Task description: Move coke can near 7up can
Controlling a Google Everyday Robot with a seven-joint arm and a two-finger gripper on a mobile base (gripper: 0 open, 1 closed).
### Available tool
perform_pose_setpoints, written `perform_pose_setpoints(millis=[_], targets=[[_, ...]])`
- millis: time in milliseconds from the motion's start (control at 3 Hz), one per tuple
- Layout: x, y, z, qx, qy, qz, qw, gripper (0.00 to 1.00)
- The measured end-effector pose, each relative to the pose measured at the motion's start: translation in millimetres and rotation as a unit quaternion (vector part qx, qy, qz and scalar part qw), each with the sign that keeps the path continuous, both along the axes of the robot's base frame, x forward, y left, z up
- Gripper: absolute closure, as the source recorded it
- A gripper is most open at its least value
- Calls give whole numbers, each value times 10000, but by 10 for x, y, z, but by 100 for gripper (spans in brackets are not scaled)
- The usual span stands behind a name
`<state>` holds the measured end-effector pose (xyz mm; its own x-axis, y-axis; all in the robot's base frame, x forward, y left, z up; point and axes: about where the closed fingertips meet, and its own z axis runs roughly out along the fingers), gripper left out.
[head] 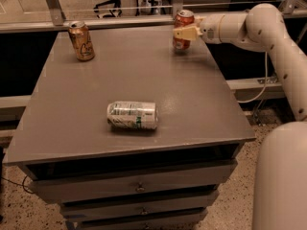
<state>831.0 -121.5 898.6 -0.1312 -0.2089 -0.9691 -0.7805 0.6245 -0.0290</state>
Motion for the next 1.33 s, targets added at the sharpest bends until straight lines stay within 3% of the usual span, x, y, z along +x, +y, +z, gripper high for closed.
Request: perform_pose_setpoints(millis=[333, 667, 1000, 1333], targets=[[-522, 63, 196, 442, -21, 407, 9982, 100], [-520, 63, 197, 440, -22, 406, 9982, 100], [-613, 138, 100, 433, 174, 586, 9972, 100], [-1055, 154, 130, 397, 483, 828, 9946, 100]])
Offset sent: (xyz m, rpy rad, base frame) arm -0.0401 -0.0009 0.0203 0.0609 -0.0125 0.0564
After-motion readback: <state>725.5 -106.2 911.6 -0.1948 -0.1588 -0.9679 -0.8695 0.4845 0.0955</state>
